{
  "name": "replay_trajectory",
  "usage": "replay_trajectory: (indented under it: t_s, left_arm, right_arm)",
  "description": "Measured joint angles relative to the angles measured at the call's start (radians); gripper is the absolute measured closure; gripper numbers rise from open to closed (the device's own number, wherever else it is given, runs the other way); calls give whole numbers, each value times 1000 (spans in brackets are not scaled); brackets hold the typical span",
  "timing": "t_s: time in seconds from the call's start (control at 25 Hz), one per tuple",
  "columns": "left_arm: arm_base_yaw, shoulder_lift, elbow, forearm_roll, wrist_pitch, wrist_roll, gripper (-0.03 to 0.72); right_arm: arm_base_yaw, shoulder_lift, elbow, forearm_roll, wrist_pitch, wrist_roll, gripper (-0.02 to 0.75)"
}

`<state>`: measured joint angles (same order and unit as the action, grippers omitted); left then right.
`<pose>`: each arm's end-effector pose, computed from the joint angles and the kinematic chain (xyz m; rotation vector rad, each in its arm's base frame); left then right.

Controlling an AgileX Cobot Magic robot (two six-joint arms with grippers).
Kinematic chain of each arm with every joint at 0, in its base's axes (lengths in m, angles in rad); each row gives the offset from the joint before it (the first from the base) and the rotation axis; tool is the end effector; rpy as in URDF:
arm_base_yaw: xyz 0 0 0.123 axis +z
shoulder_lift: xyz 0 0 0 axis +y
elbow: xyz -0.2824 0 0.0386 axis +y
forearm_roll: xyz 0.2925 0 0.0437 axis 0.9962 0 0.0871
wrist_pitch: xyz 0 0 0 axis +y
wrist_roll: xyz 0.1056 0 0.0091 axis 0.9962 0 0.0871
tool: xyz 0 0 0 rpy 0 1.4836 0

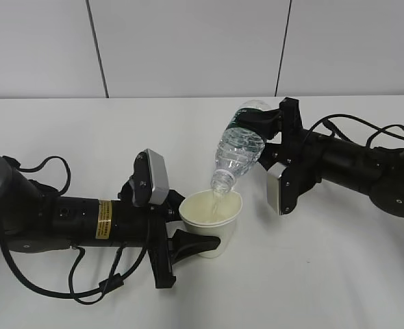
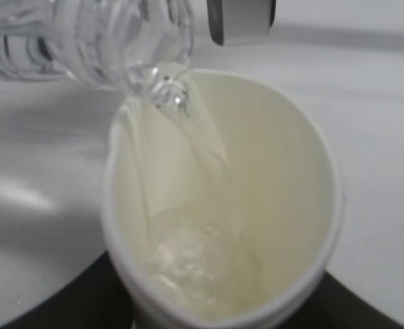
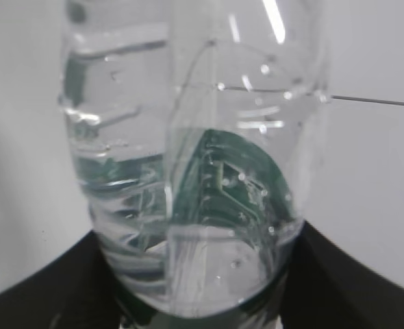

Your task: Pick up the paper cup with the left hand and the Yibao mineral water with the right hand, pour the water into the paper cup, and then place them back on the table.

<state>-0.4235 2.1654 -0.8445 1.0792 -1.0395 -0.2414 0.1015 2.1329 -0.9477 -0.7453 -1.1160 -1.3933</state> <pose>0.2981 -0.2227 0.0262 1.3324 1.5180 -0.8500 0.4085 0.1065 0.0771 -1.6158 0.5654 -0.7142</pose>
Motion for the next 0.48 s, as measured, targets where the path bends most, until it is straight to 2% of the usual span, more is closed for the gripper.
replay_trajectory:
  t_s: [0.48]
  left_arm:
    - [0, 0, 0, 6, 0, 0, 309]
  right_arm:
    - [0, 0, 0, 0, 0, -3, 313]
